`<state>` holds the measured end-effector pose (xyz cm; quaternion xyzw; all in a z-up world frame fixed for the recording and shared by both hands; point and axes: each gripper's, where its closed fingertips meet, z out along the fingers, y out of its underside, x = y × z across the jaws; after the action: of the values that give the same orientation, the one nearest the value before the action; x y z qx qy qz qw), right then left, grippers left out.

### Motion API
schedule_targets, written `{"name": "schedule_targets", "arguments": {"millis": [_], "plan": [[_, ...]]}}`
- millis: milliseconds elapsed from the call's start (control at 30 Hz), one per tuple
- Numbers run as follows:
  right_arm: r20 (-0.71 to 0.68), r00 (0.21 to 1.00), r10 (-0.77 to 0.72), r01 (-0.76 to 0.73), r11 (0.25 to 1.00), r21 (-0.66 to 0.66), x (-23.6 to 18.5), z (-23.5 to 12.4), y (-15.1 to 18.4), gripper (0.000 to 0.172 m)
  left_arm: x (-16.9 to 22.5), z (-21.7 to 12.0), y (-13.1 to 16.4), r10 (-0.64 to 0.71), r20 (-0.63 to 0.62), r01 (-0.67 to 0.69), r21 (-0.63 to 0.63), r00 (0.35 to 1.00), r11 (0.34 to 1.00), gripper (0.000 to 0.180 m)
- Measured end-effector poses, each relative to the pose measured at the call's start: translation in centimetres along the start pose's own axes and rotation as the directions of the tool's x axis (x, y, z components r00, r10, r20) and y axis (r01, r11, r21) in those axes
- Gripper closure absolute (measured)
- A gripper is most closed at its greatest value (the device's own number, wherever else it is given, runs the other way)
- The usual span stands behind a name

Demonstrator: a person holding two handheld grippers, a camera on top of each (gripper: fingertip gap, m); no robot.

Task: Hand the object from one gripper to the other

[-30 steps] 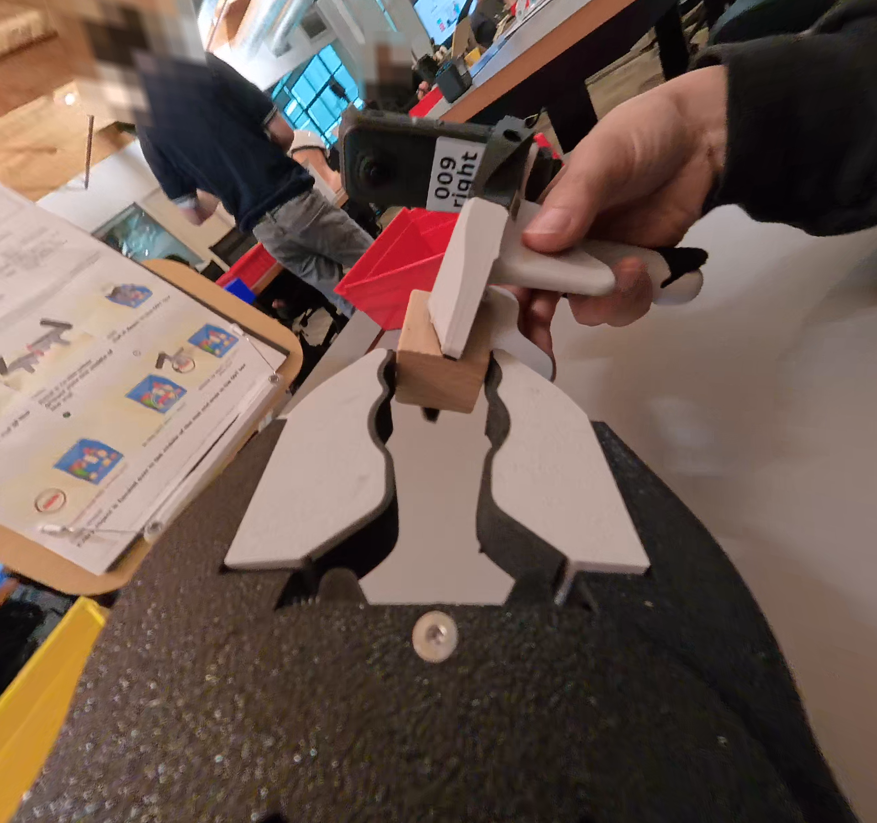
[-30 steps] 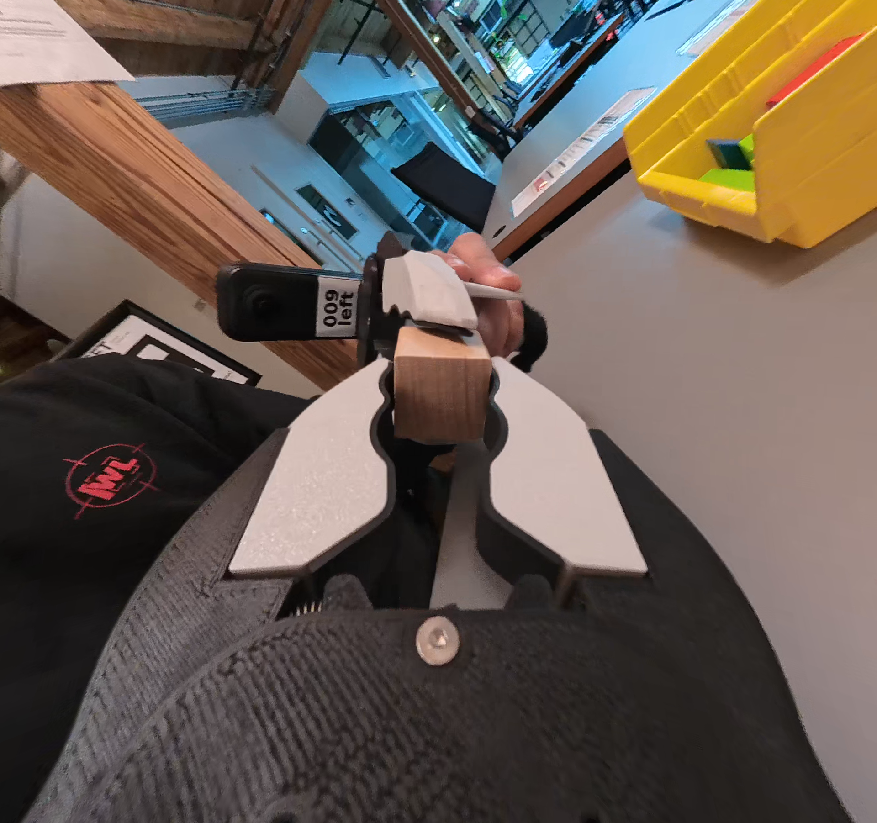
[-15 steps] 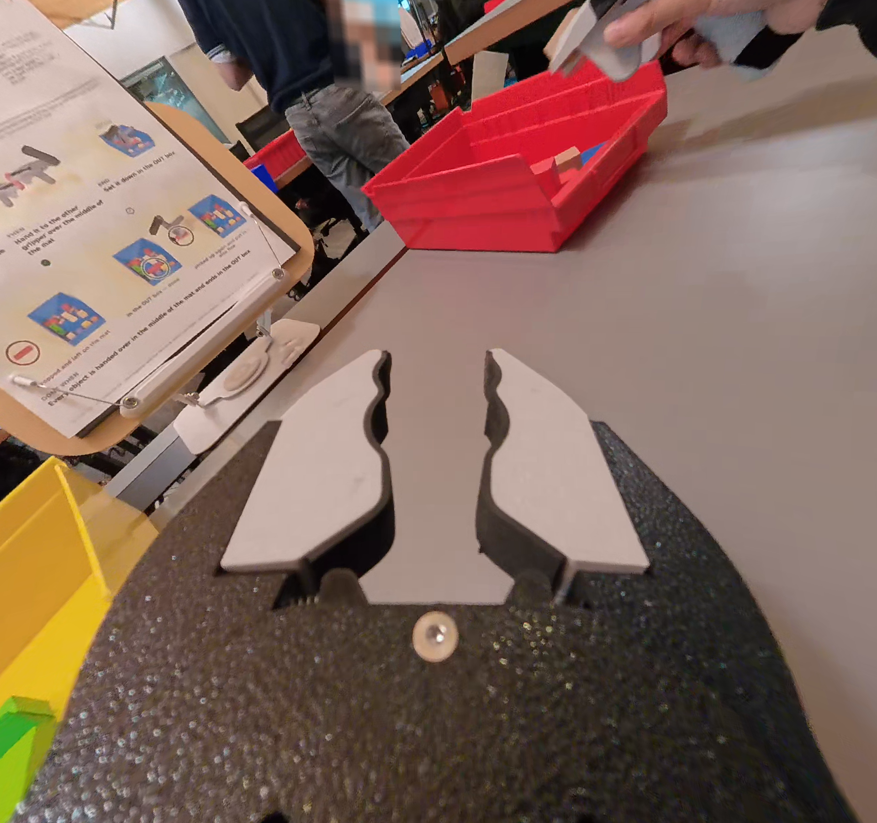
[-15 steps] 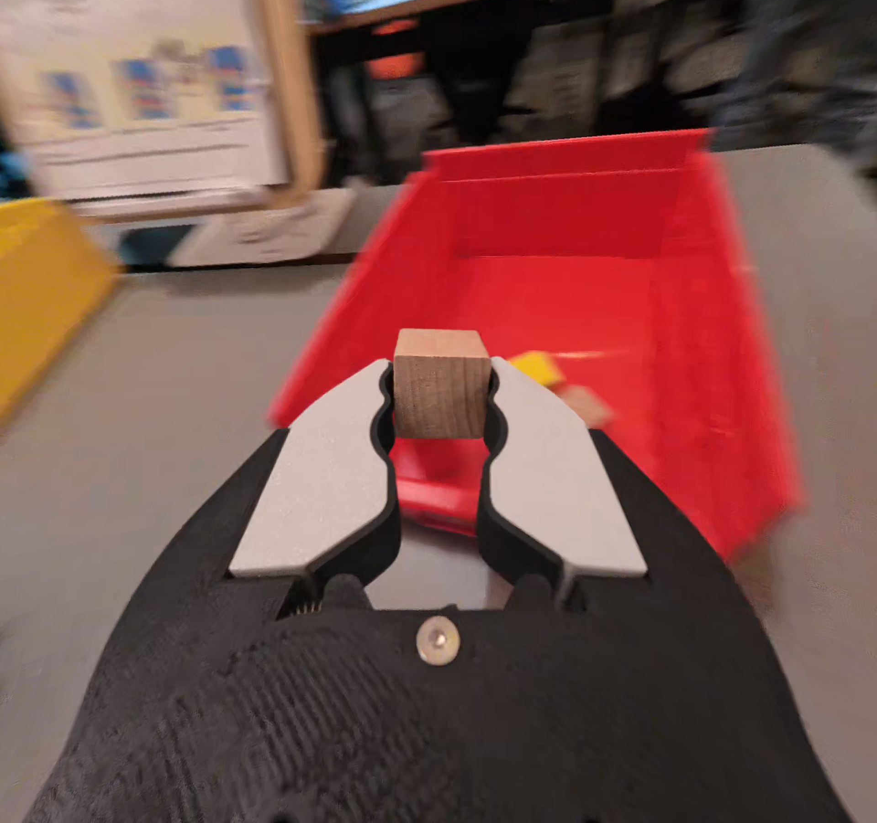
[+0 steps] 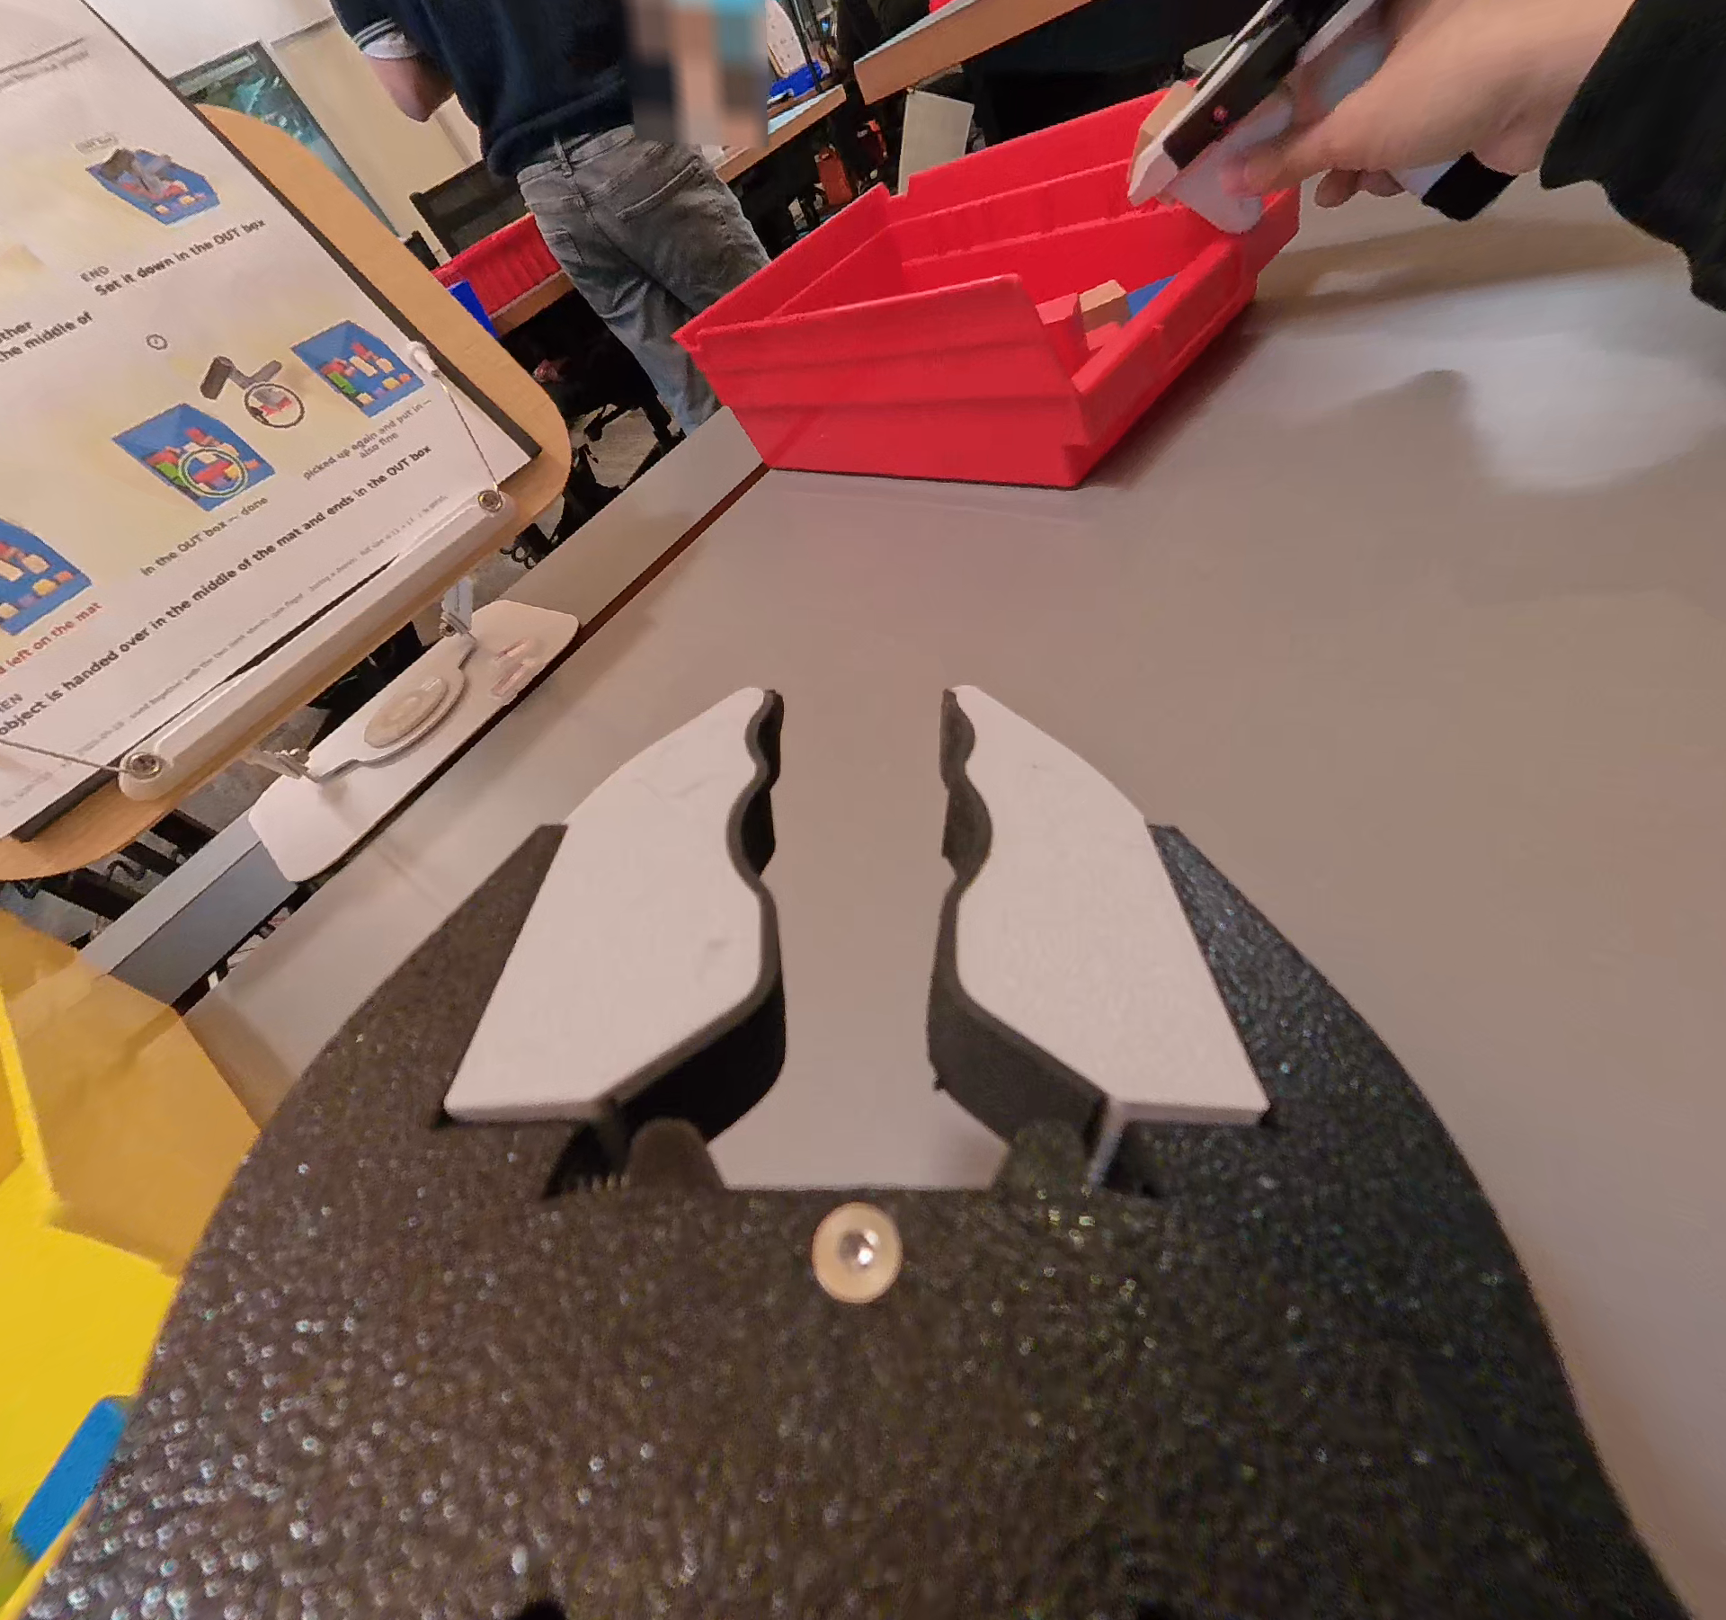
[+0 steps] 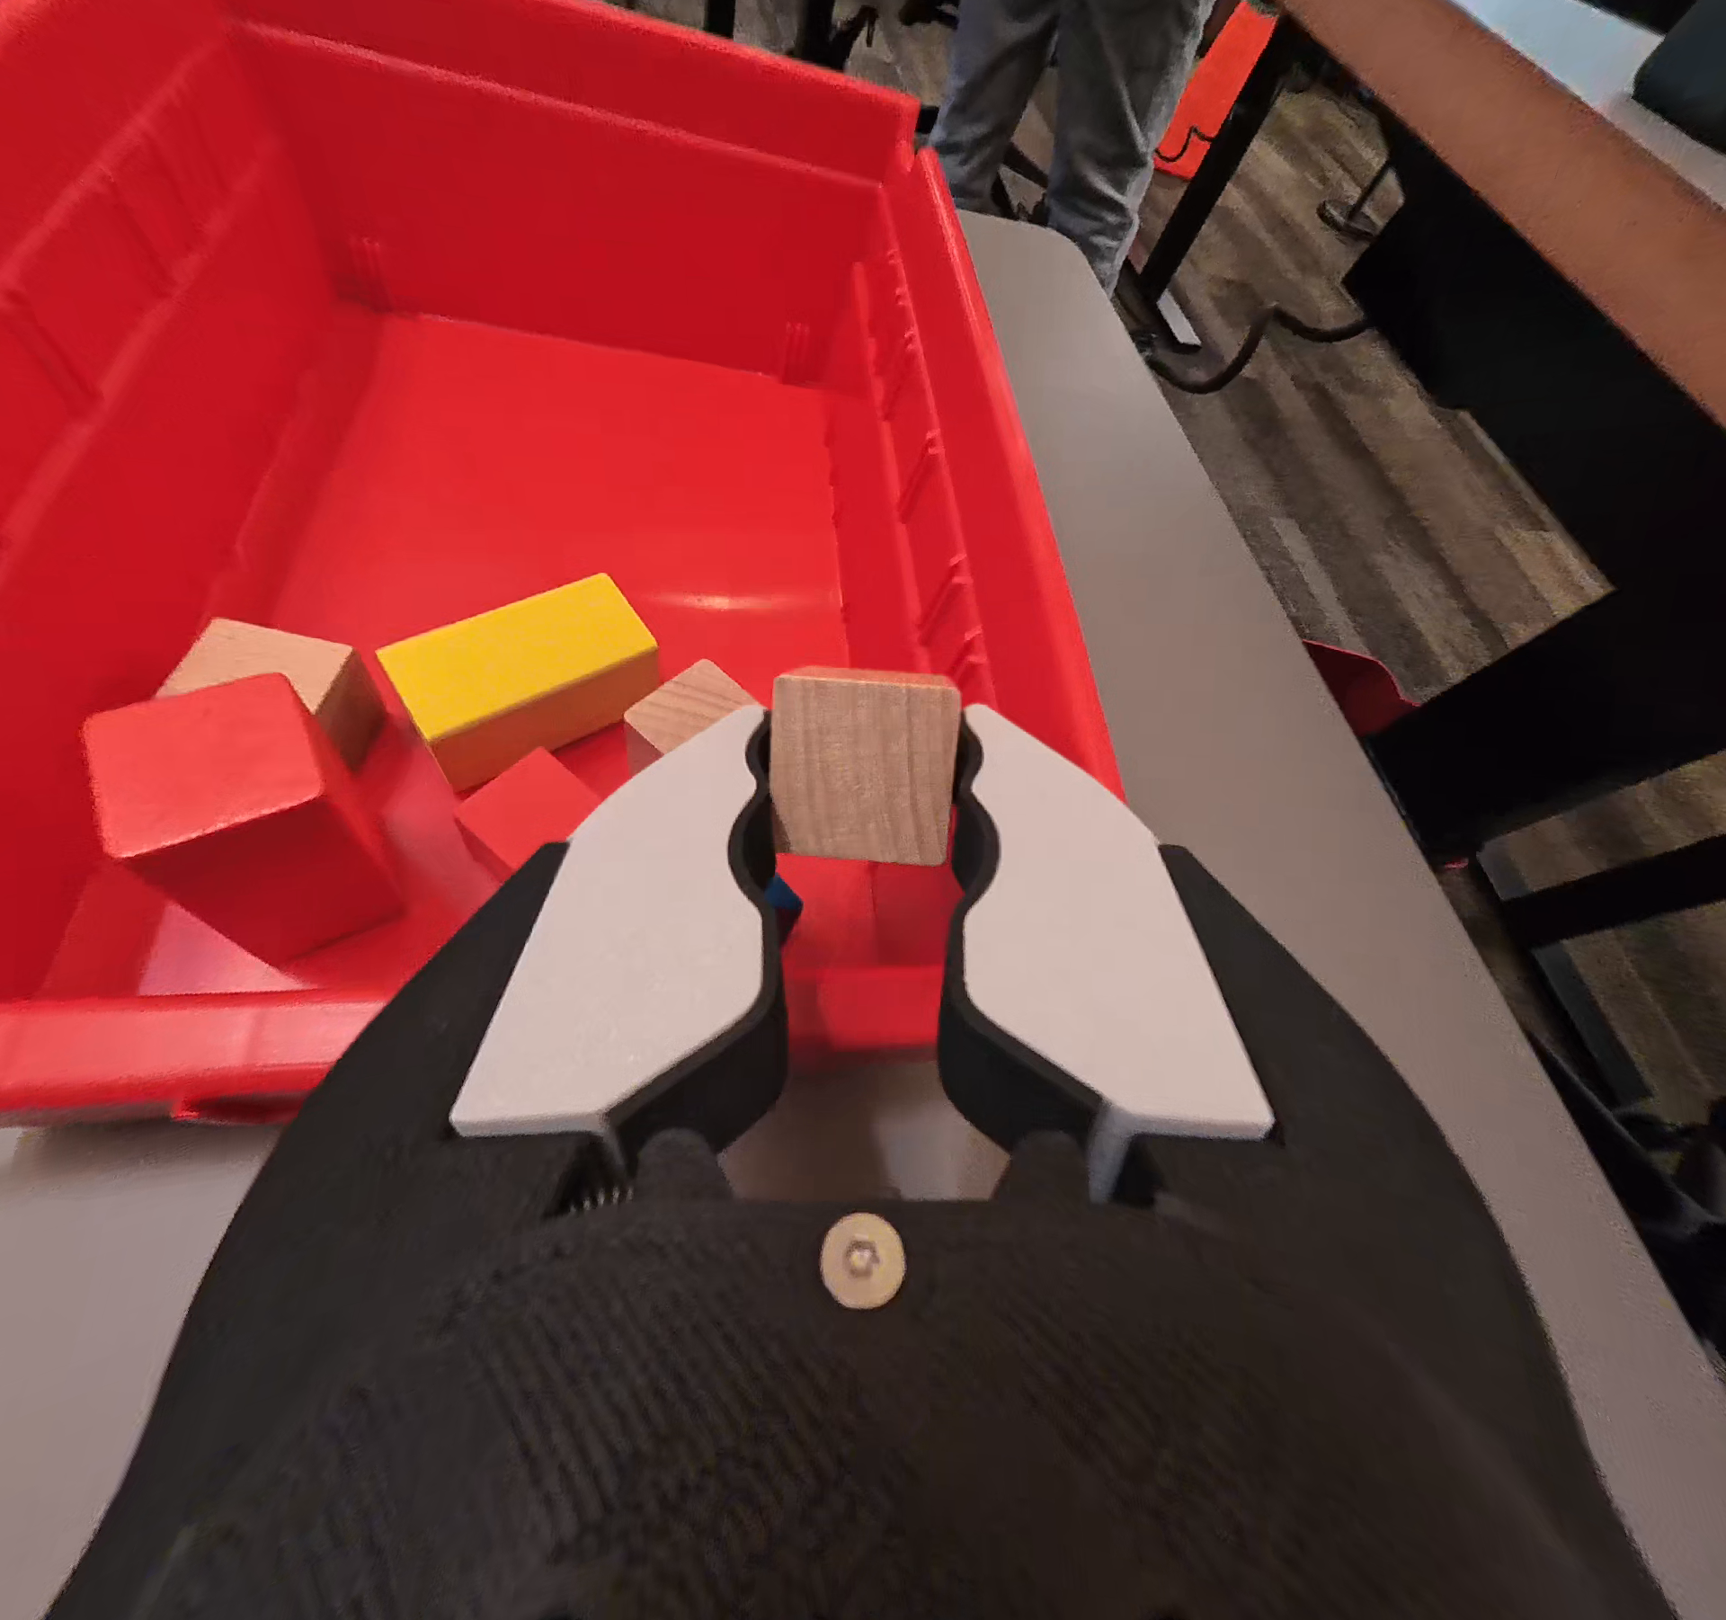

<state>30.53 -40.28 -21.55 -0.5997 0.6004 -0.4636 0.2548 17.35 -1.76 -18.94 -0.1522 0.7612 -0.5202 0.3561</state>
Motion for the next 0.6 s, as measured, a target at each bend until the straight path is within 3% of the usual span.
{"name": "schedule_targets", "arguments": {"millis": [167,433,533,600], "plan": [[-0.037,0.999,-0.017,0.018,0.999,0.031,0.4,-0.3,-0.6,0.134,-0.2,0.0,0.6,-0.027,0.000,0.027,-0.007,1.000,1.000,0.149],[0.018,1.000,0.003,-0.004,0.999,0.035,-0.8,-0.9,-1.2,0.100,-1.5,-0.8,-0.1,-0.111,0.017,0.110,0.029,0.994,0.993,0.147],[0.096,0.995,0.028,-0.036,0.996,0.079,-2.3,-1.9,-2.7,0.096,-3.9,-2.3,-0.7,-0.177,0.067,0.175,0.036,0.982,0.984,0.147],[0.144,0.989,0.044,-0.060,0.992,0.112,-3.4,-2.8,-3.8,0.094,-7.1,-3.9,0.0,-0.244,0.164,0.250,-0.014,0.956,0.968,0.147]]}}
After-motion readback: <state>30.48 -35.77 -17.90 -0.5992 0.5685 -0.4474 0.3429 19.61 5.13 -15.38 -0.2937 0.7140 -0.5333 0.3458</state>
